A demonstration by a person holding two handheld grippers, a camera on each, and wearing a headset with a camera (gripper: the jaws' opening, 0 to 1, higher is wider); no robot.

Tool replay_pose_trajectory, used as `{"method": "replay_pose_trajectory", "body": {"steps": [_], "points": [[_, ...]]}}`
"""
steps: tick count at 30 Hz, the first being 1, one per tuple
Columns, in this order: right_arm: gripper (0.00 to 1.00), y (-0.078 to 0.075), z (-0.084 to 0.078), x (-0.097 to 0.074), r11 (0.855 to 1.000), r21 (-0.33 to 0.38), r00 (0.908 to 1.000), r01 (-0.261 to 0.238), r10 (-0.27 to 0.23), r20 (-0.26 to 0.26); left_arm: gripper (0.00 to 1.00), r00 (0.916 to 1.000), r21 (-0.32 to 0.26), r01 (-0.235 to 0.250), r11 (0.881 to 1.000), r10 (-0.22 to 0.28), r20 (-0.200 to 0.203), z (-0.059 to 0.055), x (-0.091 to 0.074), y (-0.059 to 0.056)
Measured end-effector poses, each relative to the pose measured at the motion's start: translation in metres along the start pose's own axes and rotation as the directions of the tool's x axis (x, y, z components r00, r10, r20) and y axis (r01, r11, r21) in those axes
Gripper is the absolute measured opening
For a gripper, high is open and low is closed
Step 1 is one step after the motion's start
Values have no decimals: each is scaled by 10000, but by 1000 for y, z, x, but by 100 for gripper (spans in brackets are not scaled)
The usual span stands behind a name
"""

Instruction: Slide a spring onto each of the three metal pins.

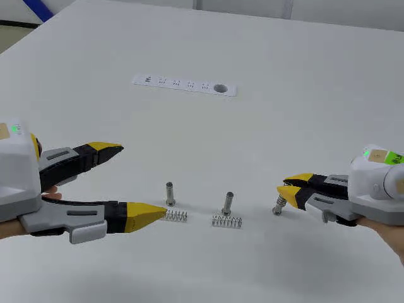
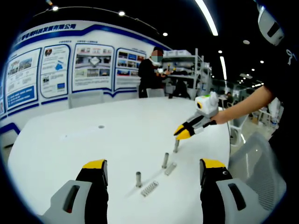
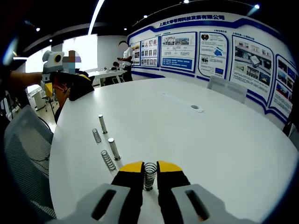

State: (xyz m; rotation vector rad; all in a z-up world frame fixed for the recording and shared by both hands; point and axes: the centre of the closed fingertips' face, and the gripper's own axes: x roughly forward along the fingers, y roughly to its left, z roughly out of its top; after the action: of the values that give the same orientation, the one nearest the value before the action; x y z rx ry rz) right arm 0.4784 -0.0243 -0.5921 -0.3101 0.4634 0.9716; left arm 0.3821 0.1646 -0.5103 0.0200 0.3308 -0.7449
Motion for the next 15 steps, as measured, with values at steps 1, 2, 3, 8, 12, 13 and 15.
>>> {"method": "replay_pose_trajectory", "body": {"steps": [1, 2, 3, 8, 12, 13, 15], "points": [[11, 0, -1, 0, 10000, -56, 10000, -6, 6, -60, 83, 10000, 1, -1, 10000, 1, -4, 0, 0, 0], [11, 0, -2, 1, 9999, -139, 9999, -1, 0, -128, 83, 10000, 3, -1, 10000, 1, -17, -1, 0, 0], [11, 1, -5, 2, 9998, -203, 9998, -24, 20, -206, 83, 10000, 24, 1, 10000, -1, -54, -2, 0, 0], [11, 3, -9, 5, 9995, -301, 9991, -91, 78, -410, 83, 10000, 30, 39, 10000, -39, -78, -2, 1, 0], [11, 3, -15, 8, 9999, -94, 9982, -94, 88, -589, 82, 10000, 30, 19, 10000, -19, -64, -1, 1, 1], [11, 3, -16, 9, 9999, -32, 9978, -119, 117, -657, 82, 10000, 26, 22, 10000, -22, -56, -1, 1, 1], [11, 5, -19, 10, 9999, -49, 9970, -127, 123, -763, 82, 10000, 37, 36, 10000, -35, -68, -1, 1, 1]]}}
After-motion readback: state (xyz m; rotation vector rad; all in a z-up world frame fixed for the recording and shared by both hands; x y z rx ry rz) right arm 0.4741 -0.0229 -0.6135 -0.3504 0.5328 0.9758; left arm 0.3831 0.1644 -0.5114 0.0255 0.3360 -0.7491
